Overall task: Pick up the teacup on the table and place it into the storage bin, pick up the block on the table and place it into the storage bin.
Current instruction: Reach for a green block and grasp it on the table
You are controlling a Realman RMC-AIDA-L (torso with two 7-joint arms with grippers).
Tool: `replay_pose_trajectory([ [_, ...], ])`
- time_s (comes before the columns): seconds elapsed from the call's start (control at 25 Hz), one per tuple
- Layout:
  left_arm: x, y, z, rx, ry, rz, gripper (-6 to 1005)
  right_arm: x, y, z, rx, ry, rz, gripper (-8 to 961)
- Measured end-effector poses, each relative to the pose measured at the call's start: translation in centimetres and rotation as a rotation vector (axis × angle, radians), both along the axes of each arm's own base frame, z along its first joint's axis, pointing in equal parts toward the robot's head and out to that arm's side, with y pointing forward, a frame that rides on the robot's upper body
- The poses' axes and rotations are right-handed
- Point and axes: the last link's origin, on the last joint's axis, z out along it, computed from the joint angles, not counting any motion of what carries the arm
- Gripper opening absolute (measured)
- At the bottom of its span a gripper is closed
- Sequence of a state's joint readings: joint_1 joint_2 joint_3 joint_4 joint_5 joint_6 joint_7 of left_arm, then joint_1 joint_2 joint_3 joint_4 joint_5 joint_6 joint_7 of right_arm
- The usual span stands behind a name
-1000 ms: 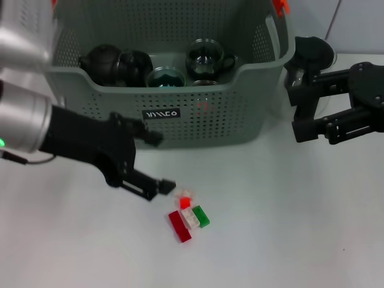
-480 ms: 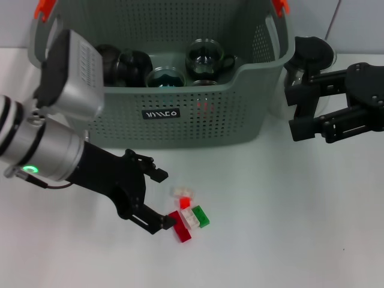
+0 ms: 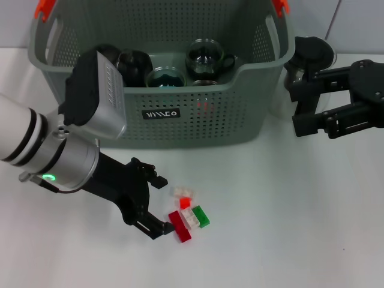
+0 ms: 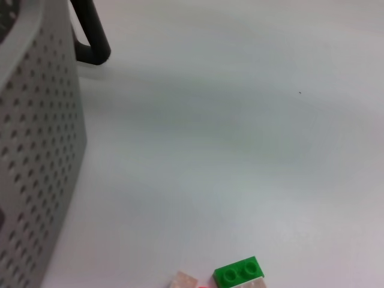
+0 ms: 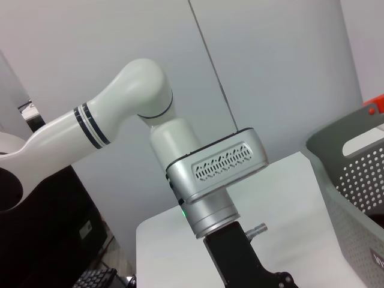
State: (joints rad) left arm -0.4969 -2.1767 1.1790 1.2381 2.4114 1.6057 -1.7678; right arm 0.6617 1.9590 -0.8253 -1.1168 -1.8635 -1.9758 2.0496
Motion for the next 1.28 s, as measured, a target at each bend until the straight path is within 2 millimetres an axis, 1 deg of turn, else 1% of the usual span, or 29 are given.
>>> replay_pose_trajectory([
  [0.32,0.0,-0.3,-0.8,-0.022,0.026,0.004,951,0.1,0.1,0.2,0.011,0.005,-0.005,900],
  [0.56,-0.7,0.0,-1.7,-0.001,0.032,0.058,951,0.3,0.1,0.1,0.012,0.011,-0.007,900],
  [0.72,-0.7,-0.1,-2.2,-0.002,0.058,0.085,951,0.4,0.2,0.3,0.019,0.014,-0.009,899],
  [1.08,0.5,-0.6,-1.8,-0.049,0.137,0.132,952,0.5,0.2,0.6,0.027,0.018,-0.012,899],
  [1.28,1.1,-0.7,-2.4,-0.051,0.161,0.142,952,0.6,0.1,0.7,0.031,0.019,-0.007,899],
])
